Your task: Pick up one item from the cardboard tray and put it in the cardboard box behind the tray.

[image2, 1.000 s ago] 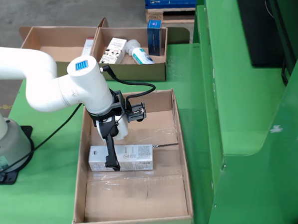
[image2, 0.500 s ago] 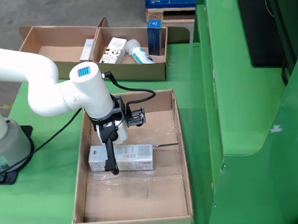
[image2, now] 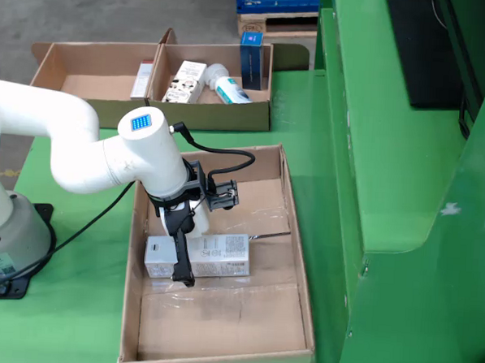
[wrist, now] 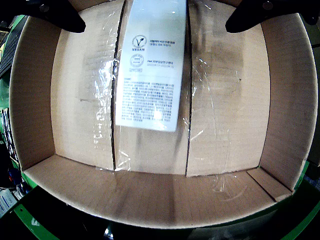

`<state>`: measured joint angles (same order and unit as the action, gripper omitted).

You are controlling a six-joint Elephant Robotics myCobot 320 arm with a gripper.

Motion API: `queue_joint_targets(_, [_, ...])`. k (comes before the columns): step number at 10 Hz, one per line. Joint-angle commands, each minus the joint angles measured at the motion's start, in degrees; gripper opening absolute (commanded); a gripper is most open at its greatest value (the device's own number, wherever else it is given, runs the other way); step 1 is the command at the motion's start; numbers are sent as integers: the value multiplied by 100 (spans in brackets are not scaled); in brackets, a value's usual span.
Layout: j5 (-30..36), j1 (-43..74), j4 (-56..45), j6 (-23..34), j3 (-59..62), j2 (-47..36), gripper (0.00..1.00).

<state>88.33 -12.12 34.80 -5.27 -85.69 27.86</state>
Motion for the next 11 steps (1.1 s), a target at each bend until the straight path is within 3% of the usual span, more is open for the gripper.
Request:
queue_joint_targets(1, [-15,-21,382,-51,-153,-95,100])
queue_joint_targets(11, [-19,31,781,-95,-483,39,100])
